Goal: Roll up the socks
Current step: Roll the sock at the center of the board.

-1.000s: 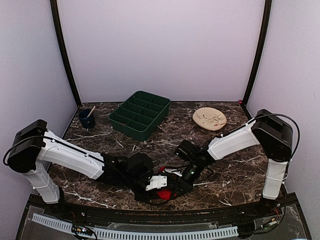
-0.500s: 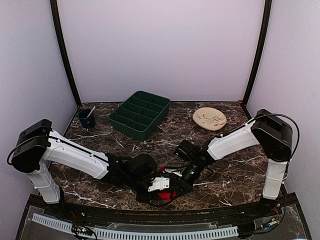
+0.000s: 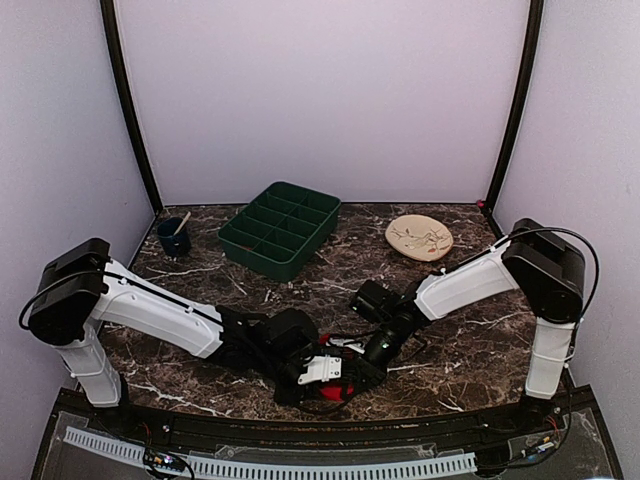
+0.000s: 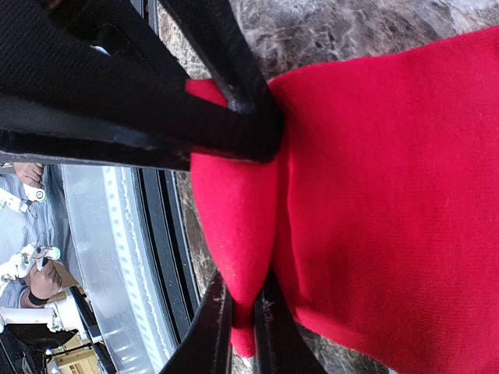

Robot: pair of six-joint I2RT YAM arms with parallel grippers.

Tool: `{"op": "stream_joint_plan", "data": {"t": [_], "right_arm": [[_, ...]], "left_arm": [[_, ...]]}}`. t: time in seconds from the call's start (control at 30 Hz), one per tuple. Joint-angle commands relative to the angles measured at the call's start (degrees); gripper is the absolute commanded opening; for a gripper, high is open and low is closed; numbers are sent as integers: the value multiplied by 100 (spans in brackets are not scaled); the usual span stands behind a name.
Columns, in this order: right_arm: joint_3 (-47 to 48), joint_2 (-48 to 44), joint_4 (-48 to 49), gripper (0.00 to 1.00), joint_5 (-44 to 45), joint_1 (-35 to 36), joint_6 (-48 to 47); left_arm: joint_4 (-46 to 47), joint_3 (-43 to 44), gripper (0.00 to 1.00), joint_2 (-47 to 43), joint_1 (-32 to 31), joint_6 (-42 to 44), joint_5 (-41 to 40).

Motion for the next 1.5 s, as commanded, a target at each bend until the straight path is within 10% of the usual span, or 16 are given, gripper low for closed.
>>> {"op": "stream_joint_plan", "data": {"t": [0.0,0.53,1.47], "right_arm": [[74,124,-48,9,28,-27,-1],[-255,-101,399,32,190,-131,445],[-1098,-1152,1439,36,1353,-530,1214]], "left_arm": [[-294,127,16,67,-23,38,96],[-755,273,4,292,24,-150,390],[-1260,585,3,606,821,-788,1936]]}}
